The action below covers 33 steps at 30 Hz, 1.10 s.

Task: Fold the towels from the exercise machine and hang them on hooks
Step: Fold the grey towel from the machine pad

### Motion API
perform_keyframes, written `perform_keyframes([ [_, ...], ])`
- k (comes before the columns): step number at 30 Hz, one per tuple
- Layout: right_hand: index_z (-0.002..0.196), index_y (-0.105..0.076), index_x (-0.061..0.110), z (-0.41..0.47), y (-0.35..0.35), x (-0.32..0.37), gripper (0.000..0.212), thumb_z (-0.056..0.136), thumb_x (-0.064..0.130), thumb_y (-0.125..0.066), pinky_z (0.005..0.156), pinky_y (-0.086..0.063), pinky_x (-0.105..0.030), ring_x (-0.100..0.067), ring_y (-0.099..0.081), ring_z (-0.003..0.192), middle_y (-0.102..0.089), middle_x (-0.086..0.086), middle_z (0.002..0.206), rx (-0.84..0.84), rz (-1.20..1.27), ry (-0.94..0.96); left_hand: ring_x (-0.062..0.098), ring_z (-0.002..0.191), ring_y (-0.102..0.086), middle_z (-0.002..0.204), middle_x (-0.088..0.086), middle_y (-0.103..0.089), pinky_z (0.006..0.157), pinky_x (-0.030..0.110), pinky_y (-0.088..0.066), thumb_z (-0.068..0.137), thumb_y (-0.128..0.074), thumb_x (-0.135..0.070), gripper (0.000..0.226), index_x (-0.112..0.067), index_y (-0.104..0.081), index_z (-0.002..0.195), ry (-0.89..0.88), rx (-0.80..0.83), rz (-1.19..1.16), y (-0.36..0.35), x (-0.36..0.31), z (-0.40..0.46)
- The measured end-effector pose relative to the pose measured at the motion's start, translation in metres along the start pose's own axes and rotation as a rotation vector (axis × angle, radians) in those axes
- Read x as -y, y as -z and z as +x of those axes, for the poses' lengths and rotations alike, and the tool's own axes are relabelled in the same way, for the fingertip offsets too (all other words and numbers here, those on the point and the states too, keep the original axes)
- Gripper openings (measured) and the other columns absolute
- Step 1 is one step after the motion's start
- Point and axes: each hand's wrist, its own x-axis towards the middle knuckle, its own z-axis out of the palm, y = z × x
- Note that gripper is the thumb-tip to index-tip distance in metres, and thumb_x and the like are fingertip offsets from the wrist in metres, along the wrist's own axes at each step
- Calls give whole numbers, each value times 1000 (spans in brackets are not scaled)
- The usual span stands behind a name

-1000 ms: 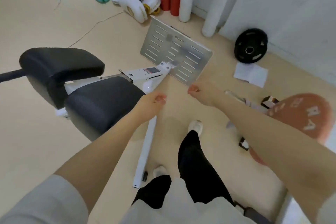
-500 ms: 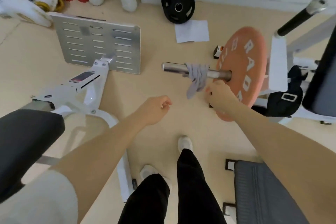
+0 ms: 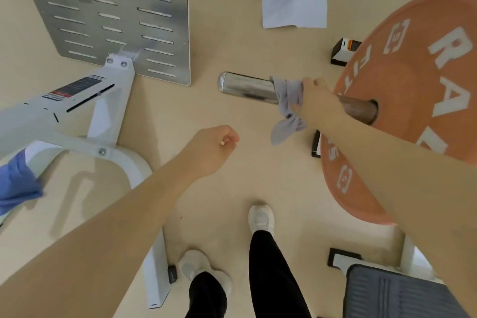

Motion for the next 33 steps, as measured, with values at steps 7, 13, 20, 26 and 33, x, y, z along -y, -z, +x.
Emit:
perform_keyframes([
  [7,126,-44,0,-9,-10,13,34,91,2,-45,88,-42,-45,-39,-50,113,-44,-23,129,1,-9,39,19,99,-60,114,2,-64,74,18,-37,92,-44,-12,24,-15,-62,108,40,15,-8,-4,12,-14],
  [13,102,-50,8,-88,40,48,12,95,14,-43,71,-39,-24,-20,-46,82,-49,-5,88,54,547,143,15,86,-56,111,0,-62,60,15,-40,93,-45,-14,22,-18,-60,108,-10,-67,-40,43,-14,-76],
  [20,86,-52,13,-220,133,117,26,90,-8,-38,66,-41,-20,-6,-53,72,-54,0,80,225,1257,165,19,89,-58,99,-3,-59,79,26,-44,95,-46,-18,26,-21,-51,120,-120,-182,-136,102,-40,-192],
  [26,84,-59,6,-340,199,187,29,97,17,-35,72,-51,-25,-16,-62,79,-64,-7,82,429,1643,237,17,90,-61,98,-1,-63,82,25,-47,90,-51,-15,24,-22,-52,113,-282,-404,-194,151,-51,-287],
  [33,76,-50,15,-454,195,251,18,89,4,-54,60,-44,-13,-6,-53,65,-53,2,71,79,1270,531,7,98,-57,105,-4,-62,88,22,-44,77,-50,-45,45,-15,-59,109,-678,-218,-395,178,-25,-419],
])
